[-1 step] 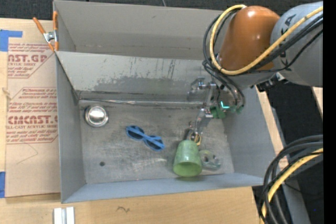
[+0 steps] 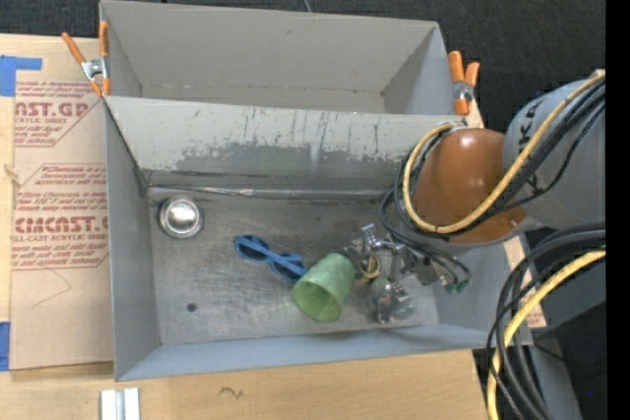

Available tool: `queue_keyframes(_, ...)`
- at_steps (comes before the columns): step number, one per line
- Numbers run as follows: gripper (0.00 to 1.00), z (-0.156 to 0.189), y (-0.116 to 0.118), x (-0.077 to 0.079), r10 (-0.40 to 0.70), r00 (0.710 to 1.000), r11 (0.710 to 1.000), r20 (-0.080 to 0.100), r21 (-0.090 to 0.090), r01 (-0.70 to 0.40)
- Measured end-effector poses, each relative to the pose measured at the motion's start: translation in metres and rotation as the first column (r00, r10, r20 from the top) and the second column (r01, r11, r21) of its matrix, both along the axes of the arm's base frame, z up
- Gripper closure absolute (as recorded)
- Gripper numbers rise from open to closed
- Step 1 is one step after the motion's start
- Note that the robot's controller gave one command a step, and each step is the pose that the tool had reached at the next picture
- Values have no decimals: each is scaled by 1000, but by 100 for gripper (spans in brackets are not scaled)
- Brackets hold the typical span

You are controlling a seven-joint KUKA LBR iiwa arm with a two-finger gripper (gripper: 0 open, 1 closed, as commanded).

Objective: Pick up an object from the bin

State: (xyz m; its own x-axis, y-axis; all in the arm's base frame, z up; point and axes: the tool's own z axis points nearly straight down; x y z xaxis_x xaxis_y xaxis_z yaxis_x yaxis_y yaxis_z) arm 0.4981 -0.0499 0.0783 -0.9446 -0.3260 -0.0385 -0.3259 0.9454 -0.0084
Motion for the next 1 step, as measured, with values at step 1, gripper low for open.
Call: queue_keyframes(1, 0, 21, -84, -8, 725, 687, 688, -33, 7, -726)
